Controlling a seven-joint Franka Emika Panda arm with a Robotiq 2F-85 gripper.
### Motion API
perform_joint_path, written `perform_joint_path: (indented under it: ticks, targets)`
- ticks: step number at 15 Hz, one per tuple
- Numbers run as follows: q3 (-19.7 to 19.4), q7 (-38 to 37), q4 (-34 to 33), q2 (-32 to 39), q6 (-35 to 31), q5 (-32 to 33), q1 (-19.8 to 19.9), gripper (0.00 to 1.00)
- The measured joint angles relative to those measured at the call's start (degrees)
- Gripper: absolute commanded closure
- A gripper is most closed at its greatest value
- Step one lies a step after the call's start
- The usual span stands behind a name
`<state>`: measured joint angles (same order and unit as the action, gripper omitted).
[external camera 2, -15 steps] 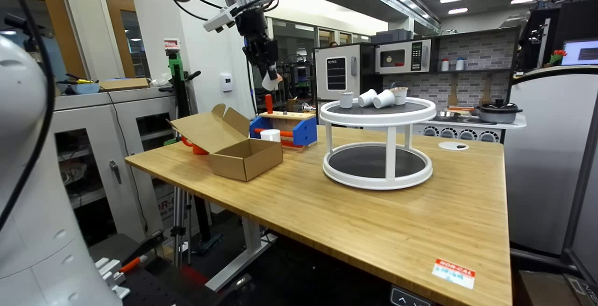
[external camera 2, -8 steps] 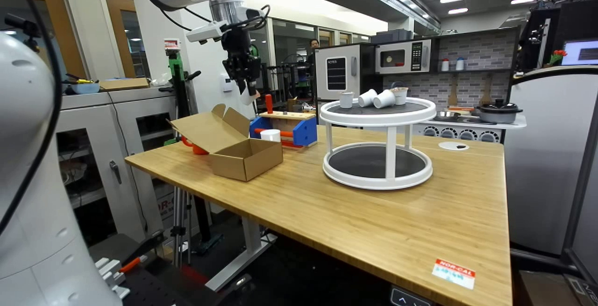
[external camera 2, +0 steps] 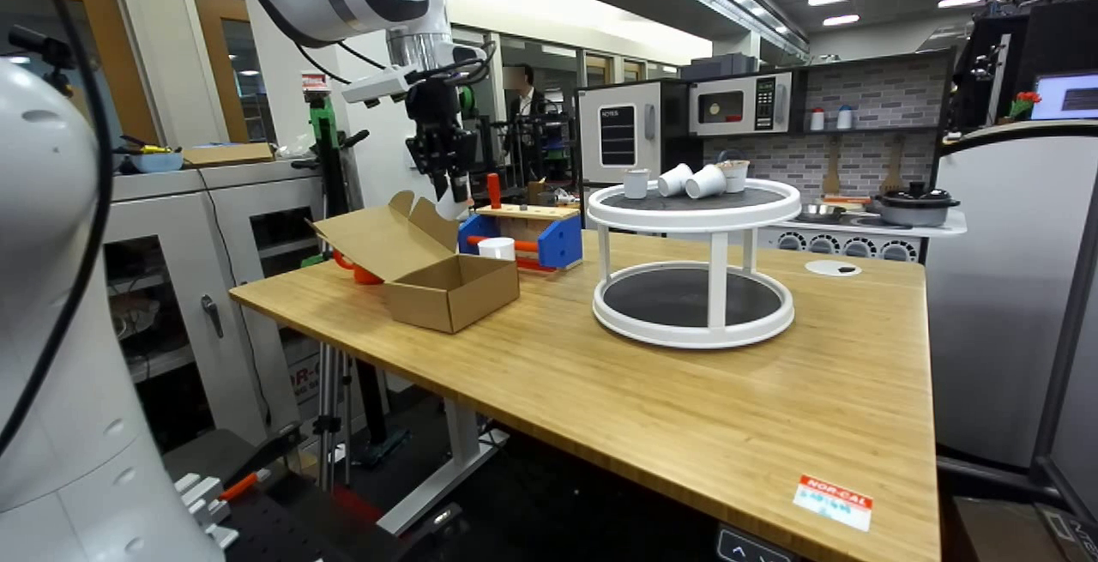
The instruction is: Put one of the cups on the stand in the box and then put it back on the stand
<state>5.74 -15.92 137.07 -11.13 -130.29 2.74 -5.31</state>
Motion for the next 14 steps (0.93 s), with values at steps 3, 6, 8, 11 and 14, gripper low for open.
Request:
perform_joint_path:
  ticks: [3,6,8,11,14]
  targets:
    - [1.20,-1.64,0.01,1.36,-0.23,4.05,-0.03,0.87]
    - [2.69,-10.36,0.16,3.53,-3.45,13.49,0.03,0.87]
    - [3.34,-14.05,0.19,4.76,-3.79,15.58,-0.07,0.87]
    - [4.65,-15.41,0.51,5.70,-3.77,15.79,-0.74,0.87]
    - [5.77,-16.66,1.12,5.76,-3.73,15.74,-2.05,0.87]
